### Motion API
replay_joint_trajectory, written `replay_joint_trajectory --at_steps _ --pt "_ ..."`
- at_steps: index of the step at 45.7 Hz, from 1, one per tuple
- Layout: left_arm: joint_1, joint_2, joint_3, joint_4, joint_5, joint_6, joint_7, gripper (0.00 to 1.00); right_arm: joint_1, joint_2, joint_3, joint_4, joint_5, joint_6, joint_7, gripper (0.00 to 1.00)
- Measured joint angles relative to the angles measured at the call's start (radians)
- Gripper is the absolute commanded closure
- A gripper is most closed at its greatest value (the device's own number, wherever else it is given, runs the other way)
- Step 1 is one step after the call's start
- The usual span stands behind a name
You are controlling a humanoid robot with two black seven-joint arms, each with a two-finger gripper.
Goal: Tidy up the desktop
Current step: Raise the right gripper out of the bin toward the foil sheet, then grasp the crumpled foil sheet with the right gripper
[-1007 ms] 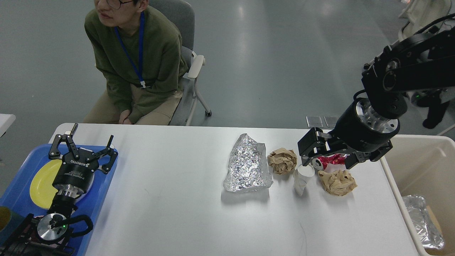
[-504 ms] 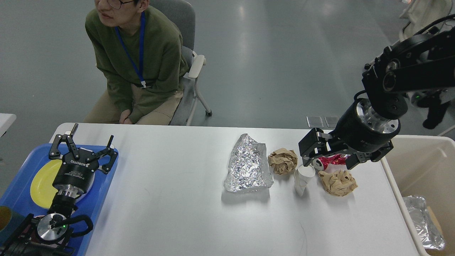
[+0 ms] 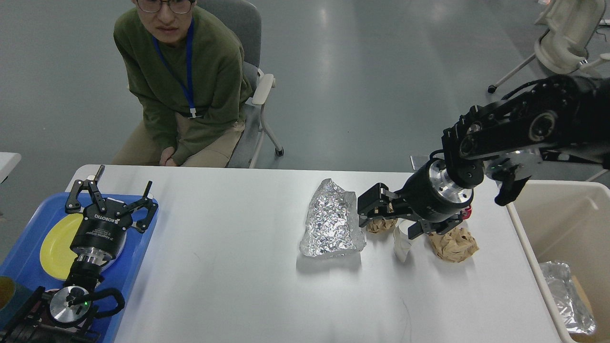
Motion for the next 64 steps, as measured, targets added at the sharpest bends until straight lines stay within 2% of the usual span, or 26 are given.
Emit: replay_joint_trajectory --at_steps 9,13,23,28,36,56,64 --pt "0.0 0.0 0.0 0.0 0.0 0.0 0.0 0.04 -0.154 0.0 0.02 -0.032 0.361 -0.266 0.0 0.0" --pt "0.0 0.0 0.0 0.0 0.0 0.0 0.0 0.04 -0.222 0.002 0.027 -0.08 0.498 -0.329 -0.002 0.0" --pt "-0.001 0.0 0.0 0.0 0.0 0.0 0.0 0.04 -0.408 0.003 0.14 -0.225 0.7 -0.359 -0.017 0.02" --pt "-0.001 0.0 0.0 0.0 0.0 0.0 0.0 0.04 -0.511 0.007 0.204 -0.313 0.775 -0.367 -0.074 0.02" --pt "-0.001 0.0 0.0 0.0 0.0 0.0 0.0 0.04 -0.681 0.062 0.315 -0.449 0.793 -0.405 -0.129 0.02" --pt "-0.001 0.0 0.0 0.0 0.0 0.0 0.0 0.04 -0.881 0.199 0.404 -0.747 0.74 -0.399 -0.143 0.02" --pt "-0.001 0.0 0.0 0.0 0.0 0.0 0.0 0.04 -0.91 0.227 0.453 -0.816 0.685 -0.379 -0.179 0.11"
